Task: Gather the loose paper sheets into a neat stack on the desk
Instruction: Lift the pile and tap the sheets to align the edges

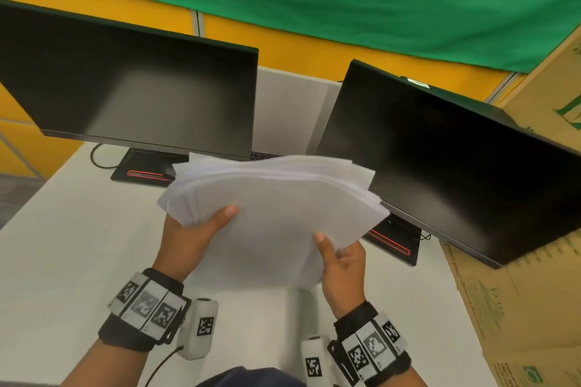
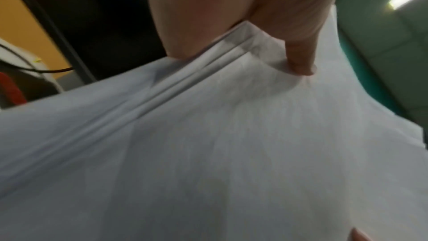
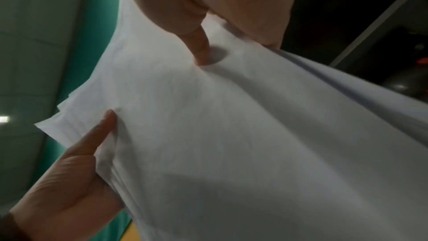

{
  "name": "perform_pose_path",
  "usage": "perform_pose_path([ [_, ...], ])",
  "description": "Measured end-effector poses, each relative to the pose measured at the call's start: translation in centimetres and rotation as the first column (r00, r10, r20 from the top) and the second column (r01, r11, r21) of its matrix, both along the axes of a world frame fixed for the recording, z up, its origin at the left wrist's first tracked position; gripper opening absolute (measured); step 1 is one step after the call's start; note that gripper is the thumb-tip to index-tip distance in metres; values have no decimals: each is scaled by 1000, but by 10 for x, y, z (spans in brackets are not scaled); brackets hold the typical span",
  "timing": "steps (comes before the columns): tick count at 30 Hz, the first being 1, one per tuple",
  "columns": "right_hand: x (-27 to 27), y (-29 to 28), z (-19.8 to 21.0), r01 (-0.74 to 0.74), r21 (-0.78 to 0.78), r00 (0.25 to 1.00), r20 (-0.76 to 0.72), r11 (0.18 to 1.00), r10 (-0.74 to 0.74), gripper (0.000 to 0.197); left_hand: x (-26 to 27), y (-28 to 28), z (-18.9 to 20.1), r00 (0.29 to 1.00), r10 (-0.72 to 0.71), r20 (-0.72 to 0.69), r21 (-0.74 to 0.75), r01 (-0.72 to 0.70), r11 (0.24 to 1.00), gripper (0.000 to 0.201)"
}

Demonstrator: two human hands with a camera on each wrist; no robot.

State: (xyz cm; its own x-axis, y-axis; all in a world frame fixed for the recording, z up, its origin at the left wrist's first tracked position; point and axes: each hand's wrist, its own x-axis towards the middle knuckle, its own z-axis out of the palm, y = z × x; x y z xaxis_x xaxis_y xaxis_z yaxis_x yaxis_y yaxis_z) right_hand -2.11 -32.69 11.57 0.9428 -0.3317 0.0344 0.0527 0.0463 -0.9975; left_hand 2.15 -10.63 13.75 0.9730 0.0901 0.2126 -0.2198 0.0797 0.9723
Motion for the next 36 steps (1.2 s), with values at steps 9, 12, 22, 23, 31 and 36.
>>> perform_pose_path([
  [9, 4, 1, -6, -22, -73, 998, 53, 997, 26, 41, 3, 22, -3, 991, -101, 90, -54, 106, 993, 49],
  [12, 8, 1, -20, -38, -80, 999, -6, 996, 37, 42, 8, 22, -18, 999, -31, -12, -102, 29, 994, 50],
  [22, 16, 10, -21, -9, -49, 1000, 17, 999, 10, 47, 14, 4, -20, 969, -101, -226, -231, 48, 972, 79],
  [23, 17, 10, -21, 10, -29, 1000, 30, 1000, -9, 52, 15, 4, -19, 970, -103, -219, -246, 47, 968, 78],
  [31, 10, 10, -43, -82, -40, 991, -106, 996, 77, 49, 10, 4, -50, 918, -34, -396, -258, -76, 963, 62],
  [36, 4, 20, -40, -19, -84, 995, -96, 996, 11, 31, 0, -6, -31, 952, 4, -305, -310, -104, 945, 43],
])
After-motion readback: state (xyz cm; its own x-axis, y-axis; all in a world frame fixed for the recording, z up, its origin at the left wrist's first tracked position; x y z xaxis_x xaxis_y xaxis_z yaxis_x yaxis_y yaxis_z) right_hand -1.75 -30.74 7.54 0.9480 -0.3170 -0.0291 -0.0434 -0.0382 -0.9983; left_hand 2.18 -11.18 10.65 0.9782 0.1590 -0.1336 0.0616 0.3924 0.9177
